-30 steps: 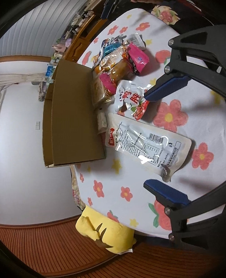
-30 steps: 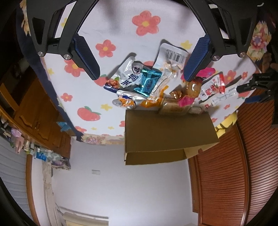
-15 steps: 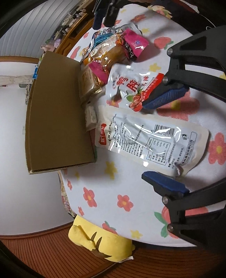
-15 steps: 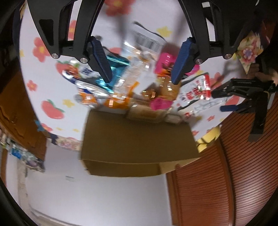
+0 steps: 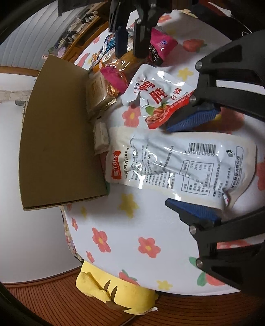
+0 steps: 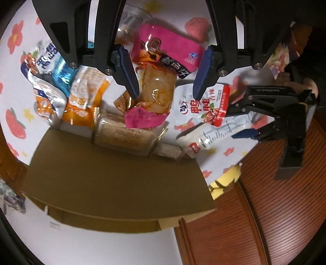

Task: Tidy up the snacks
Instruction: 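Grasp the clear jerky pouch with the left tool while the right tool grasps the pink pastry, then carry both packets over the box and open both tools to drop them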

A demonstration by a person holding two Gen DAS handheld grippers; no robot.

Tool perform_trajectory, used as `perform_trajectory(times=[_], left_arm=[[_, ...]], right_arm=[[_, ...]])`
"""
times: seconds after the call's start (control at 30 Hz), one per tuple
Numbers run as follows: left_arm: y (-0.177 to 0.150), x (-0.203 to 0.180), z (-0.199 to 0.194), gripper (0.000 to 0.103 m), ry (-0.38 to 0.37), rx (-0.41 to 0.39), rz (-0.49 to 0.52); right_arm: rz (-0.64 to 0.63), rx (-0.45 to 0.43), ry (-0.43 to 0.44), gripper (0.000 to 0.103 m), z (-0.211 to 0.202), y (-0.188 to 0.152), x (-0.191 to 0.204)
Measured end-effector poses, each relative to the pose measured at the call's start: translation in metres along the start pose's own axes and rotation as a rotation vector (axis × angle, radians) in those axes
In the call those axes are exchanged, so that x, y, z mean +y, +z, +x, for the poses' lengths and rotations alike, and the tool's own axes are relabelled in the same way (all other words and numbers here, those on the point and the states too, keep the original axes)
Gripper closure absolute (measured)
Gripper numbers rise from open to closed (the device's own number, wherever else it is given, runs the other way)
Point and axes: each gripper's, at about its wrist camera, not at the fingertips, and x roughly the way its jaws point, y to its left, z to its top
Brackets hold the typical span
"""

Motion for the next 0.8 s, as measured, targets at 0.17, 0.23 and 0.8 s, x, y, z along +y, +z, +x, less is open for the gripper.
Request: perform_trajectory(times=[0.17, 0.23, 0.8], left_arm=[[-0.002, 0.004, -0.003, 0.038, -0.001, 0.013, -0.002], [-0.003, 0.006, -0.003, 0.036, 0.005, 0.012, -0.002], [0.009, 0.009, 0.005, 0.042, 0.005, 0.021, 0.000]], right_arm=[[-0.008, 0.042, -0.013, 0.051, 0.010, 0.005, 0.001], [-0.026, 0.064, -0.022, 0.051, 0.014, 0.004, 0.003], [-0.059, 0.089, -0.020, 0.060, 0.023, -0.004, 0.007]])
